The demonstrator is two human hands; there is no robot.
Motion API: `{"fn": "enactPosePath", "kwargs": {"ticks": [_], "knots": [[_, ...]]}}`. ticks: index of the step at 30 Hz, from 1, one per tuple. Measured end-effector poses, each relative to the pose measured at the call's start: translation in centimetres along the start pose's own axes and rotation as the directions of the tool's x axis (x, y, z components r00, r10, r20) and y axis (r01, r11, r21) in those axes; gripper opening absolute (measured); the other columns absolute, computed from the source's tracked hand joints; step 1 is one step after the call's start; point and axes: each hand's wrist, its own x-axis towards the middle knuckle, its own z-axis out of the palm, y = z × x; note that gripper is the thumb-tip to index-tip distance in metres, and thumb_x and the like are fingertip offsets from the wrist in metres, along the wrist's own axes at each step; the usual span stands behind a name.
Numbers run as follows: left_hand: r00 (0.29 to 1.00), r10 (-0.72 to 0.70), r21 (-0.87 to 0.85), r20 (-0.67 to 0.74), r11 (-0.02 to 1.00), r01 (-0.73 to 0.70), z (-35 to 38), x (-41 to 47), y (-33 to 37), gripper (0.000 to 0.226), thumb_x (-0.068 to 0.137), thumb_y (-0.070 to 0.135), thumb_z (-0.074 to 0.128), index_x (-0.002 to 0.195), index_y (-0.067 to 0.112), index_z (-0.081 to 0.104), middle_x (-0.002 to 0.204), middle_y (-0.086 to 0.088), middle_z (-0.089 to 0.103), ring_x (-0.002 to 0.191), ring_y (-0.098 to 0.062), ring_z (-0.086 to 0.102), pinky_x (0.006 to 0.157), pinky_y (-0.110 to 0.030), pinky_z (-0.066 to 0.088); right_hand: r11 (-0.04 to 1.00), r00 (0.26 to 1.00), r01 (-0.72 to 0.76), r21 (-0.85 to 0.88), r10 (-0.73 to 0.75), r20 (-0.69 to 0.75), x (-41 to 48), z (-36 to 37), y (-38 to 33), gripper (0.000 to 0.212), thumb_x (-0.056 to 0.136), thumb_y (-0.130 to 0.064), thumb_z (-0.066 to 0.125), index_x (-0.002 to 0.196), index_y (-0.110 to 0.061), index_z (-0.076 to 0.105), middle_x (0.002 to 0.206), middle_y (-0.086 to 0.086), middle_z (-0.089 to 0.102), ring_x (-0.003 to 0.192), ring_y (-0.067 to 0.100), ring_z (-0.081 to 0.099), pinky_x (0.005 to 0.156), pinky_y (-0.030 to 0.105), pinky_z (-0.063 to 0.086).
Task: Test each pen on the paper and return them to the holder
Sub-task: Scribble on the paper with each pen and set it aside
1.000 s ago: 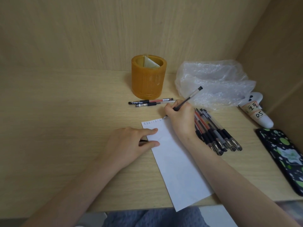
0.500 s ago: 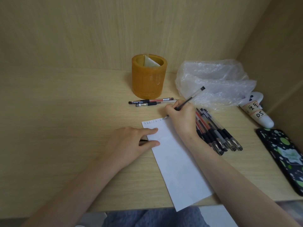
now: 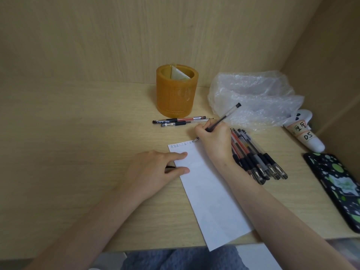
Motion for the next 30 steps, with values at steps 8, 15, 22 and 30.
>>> {"fn": "enactPosePath", "kwargs": {"ticks": [8,15,22,30], "knots": [[1.0,0.001,0.009,-0.001,1.0,-0.001,-0.1,0.0,0.1,0.046,0.078,0.065,0.049,0.121,0.049,0.052,0.052,0.02,0.041,0.067,-0.002,0.048,0.055,-0.008,0.028,1.0,1.0,0.027,-0.002,-0.027,0.001,0.1,-0.1,0.1,0.03,0.081,-0.005,0.06,0.053,-0.01,0.049,0.051,-0.002,0.047,0.048,0.004,0.041,0.051,0.011,0.036],[1.0,-0.005,0.007,0.013,1.0,0.005,0.0,0.0,0.0,0.046,0.078,0.066,0.048,0.12,0.049,0.053,0.053,0.017,0.046,0.073,-0.006,0.057,0.064,-0.02,0.036,0.999,0.999,0.04,0.003,-0.04,-0.034,0.0,-0.2,0.0,0.039,0.08,-0.002,0.058,0.051,-0.017,0.037,0.05,-0.005,0.037,0.047,0.005,0.034,0.049,0.013,0.032],[1.0,-0.003,0.015,0.018,1.0,0.003,-0.1,0.1,0.0,0.047,0.078,0.066,0.048,0.121,0.048,0.052,0.056,0.016,0.048,0.074,-0.007,0.058,0.067,-0.022,0.041,0.997,0.999,-0.007,0.074,0.01,-0.035,0.1,-0.3,-0.1,0.034,0.081,-0.002,0.058,0.052,-0.013,0.043,0.041,-0.013,0.044,0.044,0.001,0.041,0.05,0.011,0.033],[0.999,-0.013,0.032,0.051,0.999,0.011,-0.3,0.2,0.0,0.047,0.079,0.065,0.048,0.123,0.048,0.05,0.054,0.016,0.044,0.065,-0.005,0.049,0.066,-0.021,0.039,0.972,0.995,-0.079,0.22,0.065,0.071,0.9,-1.2,-1.5,0.034,0.085,-0.03,0.071,0.06,-0.014,0.054,0.042,-0.01,0.05,0.039,0.001,0.043,0.048,0.012,0.035]]}}
